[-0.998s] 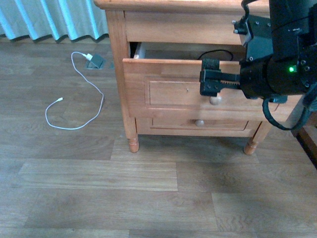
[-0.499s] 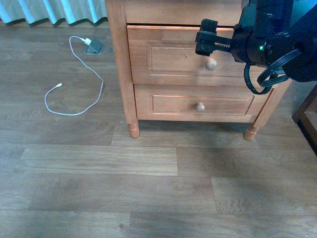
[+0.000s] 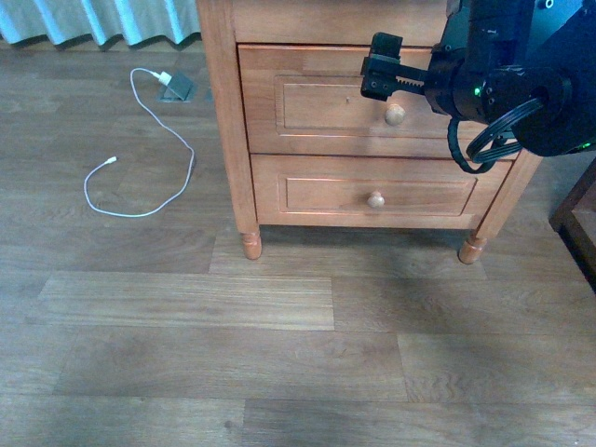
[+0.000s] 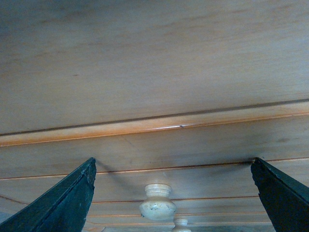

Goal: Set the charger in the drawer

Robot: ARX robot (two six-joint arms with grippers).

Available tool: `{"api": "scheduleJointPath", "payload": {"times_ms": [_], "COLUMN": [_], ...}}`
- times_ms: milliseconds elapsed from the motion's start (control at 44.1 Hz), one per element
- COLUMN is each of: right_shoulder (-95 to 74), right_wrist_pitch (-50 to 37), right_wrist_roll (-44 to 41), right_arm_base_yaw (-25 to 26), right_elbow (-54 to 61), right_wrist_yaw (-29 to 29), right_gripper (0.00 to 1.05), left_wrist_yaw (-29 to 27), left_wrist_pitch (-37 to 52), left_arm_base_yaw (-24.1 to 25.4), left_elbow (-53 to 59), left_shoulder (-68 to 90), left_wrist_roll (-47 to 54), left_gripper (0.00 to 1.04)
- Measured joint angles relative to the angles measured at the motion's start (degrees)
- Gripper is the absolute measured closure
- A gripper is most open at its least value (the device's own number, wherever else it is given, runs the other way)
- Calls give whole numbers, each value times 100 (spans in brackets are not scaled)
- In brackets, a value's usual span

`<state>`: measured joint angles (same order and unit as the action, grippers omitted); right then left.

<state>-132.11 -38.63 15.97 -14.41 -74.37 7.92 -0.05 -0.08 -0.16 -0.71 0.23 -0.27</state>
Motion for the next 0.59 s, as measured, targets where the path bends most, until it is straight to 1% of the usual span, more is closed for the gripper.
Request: {"api": "scheduleJointPath", "payload": {"times_ms": [272, 499, 590], "right_shoulder": [-52, 422, 997], "right_wrist_pitch": [-129, -245, -219], "right_wrist_roll": [-20, -157, -264], "right_arm_base_yaw": [11, 72, 76], "right_elbow": [17, 518, 994], "right_wrist_yaw": [-52, -433, -734], "right_gripper": [8, 8, 8], "left_wrist_yaw": [0, 0, 0], "left_wrist_pitch": [0, 0, 0], "left_arm_base_yaw": [0, 0, 0], "left_elbow": [0, 0, 0], "left_shoulder": [0, 0, 0], "left_wrist_roll": [0, 0, 0], "left_gripper": [6, 6, 6]}}
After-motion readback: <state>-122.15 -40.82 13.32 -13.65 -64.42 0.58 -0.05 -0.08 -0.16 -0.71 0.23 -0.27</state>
